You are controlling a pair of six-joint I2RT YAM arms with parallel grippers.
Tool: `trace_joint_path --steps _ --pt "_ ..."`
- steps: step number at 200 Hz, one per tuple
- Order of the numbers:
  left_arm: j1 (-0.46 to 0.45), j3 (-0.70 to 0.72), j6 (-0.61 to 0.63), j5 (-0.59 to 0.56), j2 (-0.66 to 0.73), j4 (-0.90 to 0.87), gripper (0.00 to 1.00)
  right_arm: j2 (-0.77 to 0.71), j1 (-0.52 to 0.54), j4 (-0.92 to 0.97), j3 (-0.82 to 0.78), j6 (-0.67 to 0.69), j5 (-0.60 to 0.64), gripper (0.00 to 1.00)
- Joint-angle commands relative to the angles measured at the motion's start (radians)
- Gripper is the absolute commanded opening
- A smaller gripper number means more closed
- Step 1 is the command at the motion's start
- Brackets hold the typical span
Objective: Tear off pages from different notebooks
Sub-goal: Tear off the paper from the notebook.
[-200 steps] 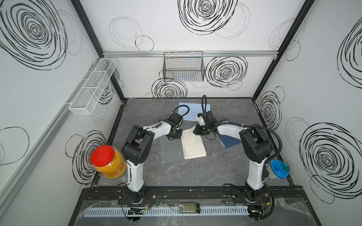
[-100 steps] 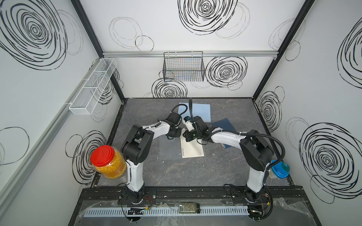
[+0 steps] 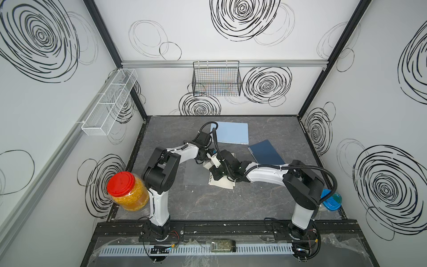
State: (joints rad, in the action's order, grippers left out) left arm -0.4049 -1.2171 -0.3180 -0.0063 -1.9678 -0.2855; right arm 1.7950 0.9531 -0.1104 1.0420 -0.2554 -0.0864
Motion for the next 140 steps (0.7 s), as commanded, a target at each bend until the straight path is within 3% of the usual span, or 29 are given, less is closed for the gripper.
trace_joint_path --steps 1,34,67,122,140 --pt "0.023 0.076 -0.032 -0.053 -0.038 -0.102 0.0 -0.098 -0.016 -0.074 -0.049 -0.046 0.05 0.0" --pt "0.069 0.176 -0.099 -0.063 0.049 -0.039 0.0 -0.131 -0.08 -0.064 -0.072 -0.069 0.004 0.0" --pt "0.048 0.216 -0.103 -0.015 0.126 -0.021 0.0 -0.116 -0.093 -0.042 -0.047 -0.025 -0.064 0.0" --pt "0.038 0.047 -0.059 -0.017 0.185 -0.134 0.0 -0.082 -0.08 -0.026 0.002 0.005 -0.105 0.0" --pt "0.045 -0.028 -0.039 -0.025 0.182 -0.171 0.05 -0.079 -0.064 -0.02 0.017 0.018 -0.105 0.0"
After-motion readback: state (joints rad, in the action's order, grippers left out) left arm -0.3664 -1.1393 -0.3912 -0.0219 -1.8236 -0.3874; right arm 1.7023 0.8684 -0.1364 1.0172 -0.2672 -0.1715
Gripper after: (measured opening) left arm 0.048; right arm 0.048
